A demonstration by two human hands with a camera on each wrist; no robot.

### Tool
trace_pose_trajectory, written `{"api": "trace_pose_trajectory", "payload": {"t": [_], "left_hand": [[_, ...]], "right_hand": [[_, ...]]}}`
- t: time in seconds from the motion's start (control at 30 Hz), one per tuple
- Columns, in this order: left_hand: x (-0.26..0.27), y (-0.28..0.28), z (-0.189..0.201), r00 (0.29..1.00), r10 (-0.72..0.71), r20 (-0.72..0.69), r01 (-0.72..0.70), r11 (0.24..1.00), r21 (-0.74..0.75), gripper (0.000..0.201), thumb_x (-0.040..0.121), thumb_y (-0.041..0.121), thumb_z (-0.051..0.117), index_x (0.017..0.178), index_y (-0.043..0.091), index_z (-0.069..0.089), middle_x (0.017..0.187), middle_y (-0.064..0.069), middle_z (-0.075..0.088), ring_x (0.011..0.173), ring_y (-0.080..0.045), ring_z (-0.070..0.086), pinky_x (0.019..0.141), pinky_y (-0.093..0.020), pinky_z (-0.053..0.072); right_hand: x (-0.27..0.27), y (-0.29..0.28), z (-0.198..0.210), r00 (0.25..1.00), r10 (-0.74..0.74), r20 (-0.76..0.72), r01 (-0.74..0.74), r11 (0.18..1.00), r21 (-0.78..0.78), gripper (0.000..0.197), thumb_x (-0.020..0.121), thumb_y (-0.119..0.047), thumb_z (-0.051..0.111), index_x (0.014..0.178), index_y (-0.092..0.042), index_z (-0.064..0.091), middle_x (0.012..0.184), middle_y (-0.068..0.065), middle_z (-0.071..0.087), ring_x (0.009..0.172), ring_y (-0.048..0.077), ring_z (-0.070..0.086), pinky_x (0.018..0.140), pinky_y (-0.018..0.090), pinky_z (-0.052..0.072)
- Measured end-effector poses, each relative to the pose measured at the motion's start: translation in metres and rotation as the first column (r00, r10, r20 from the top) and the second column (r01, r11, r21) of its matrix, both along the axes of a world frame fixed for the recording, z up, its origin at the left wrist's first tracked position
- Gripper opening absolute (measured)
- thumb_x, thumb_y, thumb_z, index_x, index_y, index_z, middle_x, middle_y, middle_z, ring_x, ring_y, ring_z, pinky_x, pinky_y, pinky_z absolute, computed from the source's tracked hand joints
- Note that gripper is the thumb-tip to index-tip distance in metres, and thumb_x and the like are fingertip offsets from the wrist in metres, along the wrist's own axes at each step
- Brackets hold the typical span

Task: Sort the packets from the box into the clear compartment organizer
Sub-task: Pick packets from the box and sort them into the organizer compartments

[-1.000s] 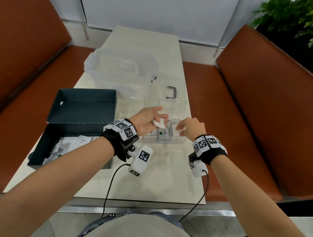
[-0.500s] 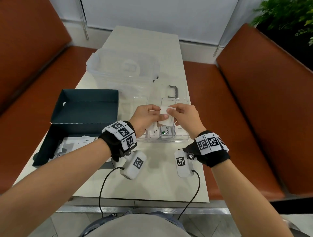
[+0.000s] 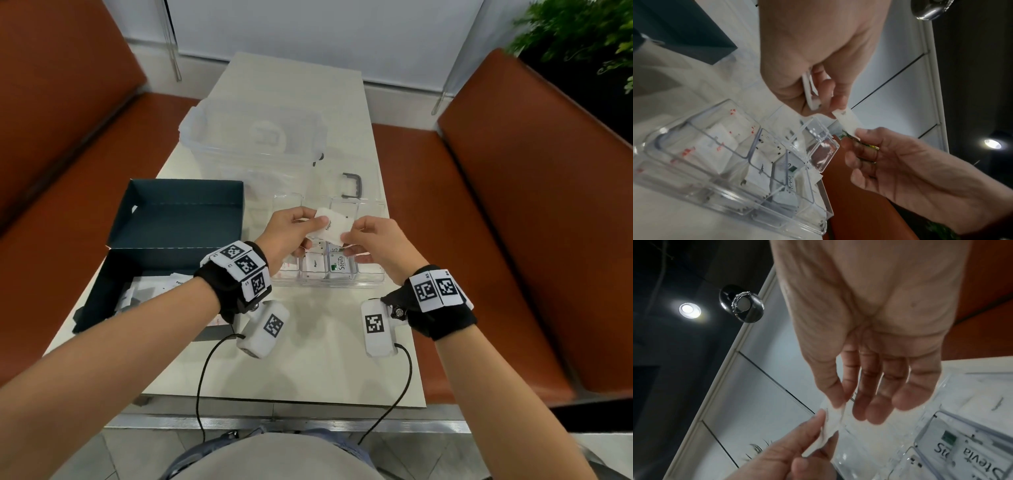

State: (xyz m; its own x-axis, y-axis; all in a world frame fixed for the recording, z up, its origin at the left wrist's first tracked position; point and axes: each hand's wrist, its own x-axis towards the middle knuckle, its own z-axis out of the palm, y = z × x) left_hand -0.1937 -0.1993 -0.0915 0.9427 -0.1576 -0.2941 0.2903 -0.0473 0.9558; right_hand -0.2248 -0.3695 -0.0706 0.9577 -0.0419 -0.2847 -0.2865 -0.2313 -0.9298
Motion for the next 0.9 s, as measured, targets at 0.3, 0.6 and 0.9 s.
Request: {"api": "trace_pose_trajectory", "payload": {"t": [0.3, 0.6, 0.9], "left_hand": [[0.005, -0.013, 0.013, 0.978, -0.19, 0.089, 0.18, 0.978, 0.104, 0.018, 0.088, 0.03, 0.07, 0.096, 0.014, 0.07, 0.069, 0.005, 0.059, 0.043, -0.007, 0.041, 0.042, -0.019, 0.03], [0.005, -0.015, 0.011, 0.995, -0.092, 0.037, 0.091, 0.995, 0.032, 0.03, 0.093, 0.036, 0.061, 0.108, 0.01, 0.067, 0.086, 0.004, 0.069, 0.041, -0.006, 0.043, 0.04, -0.015, 0.033], [0.004, -0.008, 0.009, 0.999, -0.048, 0.0, 0.048, 0.999, -0.014, 0.037, 0.097, 0.048, 0.051, 0.101, 0.016, 0.069, 0.084, 0.005, 0.071, 0.042, -0.006, 0.044, 0.037, -0.016, 0.03]], "right_hand": [[0.006, -0.012, -0.003, 0.977, -0.016, 0.214, 0.064, 0.973, -0.22, 0.016, 0.084, -0.02, 0.071, 0.098, -0.023, 0.066, 0.084, 0.008, 0.072, 0.076, 0.015, 0.065, 0.066, 0.029, 0.051], [0.02, -0.05, -0.048, 0.975, -0.21, 0.075, 0.22, 0.85, -0.479, 0.032, 0.086, -0.001, 0.058, 0.115, -0.014, 0.059, 0.113, 0.01, 0.06, 0.074, 0.013, 0.06, 0.065, 0.026, 0.055], [0.015, -0.052, -0.062, 0.991, -0.13, -0.01, 0.1, 0.804, -0.587, 0.026, 0.09, -0.001, 0.056, 0.114, -0.006, 0.063, 0.115, 0.017, 0.062, 0.096, 0.029, 0.065, 0.087, 0.035, 0.053]]}}
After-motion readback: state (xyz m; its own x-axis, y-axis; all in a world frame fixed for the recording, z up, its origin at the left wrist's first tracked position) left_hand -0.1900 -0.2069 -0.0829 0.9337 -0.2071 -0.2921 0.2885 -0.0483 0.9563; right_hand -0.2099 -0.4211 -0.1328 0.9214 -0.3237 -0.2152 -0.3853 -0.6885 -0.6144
